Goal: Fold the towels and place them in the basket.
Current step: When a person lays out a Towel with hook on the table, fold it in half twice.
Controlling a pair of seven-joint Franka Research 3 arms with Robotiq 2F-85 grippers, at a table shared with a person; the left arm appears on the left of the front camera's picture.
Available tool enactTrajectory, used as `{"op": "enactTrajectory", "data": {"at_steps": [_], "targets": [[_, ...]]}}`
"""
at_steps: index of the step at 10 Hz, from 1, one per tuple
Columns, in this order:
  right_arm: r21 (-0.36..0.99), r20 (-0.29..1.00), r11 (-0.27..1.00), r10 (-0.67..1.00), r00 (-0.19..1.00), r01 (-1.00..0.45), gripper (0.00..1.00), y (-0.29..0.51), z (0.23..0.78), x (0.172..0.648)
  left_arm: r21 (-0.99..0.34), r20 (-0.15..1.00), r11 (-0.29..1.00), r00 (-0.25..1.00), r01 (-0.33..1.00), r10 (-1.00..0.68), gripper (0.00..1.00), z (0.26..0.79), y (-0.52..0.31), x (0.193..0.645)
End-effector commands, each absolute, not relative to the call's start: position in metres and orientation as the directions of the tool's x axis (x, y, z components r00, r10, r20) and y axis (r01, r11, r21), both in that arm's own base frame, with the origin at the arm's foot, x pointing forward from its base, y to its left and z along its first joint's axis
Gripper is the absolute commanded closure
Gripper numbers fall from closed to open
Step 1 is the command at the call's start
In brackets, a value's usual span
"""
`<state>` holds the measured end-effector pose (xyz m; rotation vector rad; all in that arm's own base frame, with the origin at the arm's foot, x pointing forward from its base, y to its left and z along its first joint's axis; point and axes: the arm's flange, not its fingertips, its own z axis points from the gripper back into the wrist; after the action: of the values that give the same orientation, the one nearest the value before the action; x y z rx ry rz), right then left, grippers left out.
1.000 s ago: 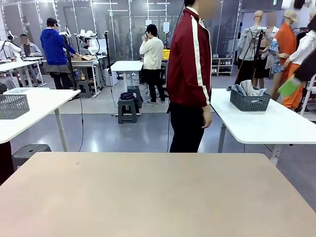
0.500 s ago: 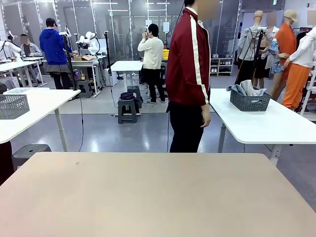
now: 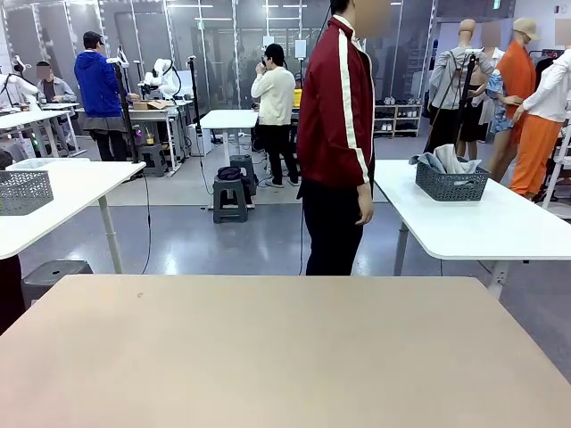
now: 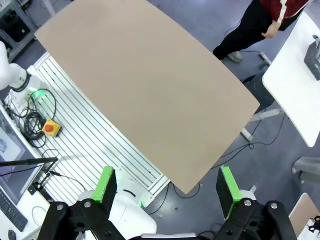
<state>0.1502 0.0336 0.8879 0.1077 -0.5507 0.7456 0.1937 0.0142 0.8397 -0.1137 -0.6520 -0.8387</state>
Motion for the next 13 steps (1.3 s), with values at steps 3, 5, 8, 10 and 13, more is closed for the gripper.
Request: {"op": "enactTrajectory", "data": {"at_steps": [3,5,8,10,13], "targets": [[-0.049,0.524,0.732,0.598,0.606,-0.680,0.00,0.031,0.870,0.157,0.217,0.589,0.645,0.428,0.733,-0.685,0.00,0.860,0.003,0.186],[-0.054,0.547,0.720,0.601,0.583,-0.692,0.00,0.030,0.862,0.158,0.220,0.592,0.642,0.423,0.734,-0.686,0.00,0.868,0.001,0.183],[-0.067,0.566,0.698,0.616,0.549,-0.713,0.00,0.030,0.859,0.155,0.194,0.582,0.671,0.467,0.716,-0.666,0.00,0.865,0.004,0.185],[-0.058,0.533,0.727,0.602,0.594,-0.684,0.00,0.033,0.868,0.157,0.211,0.596,0.654,0.434,0.727,-0.675,0.00,0.865,0.002,0.182],[-0.058,0.533,0.727,0.602,0.594,-0.684,0.00,0.033,0.868,0.157,0.211,0.596,0.654,0.434,0.727,-0.675,0.00,0.865,0.002,0.182]]}}
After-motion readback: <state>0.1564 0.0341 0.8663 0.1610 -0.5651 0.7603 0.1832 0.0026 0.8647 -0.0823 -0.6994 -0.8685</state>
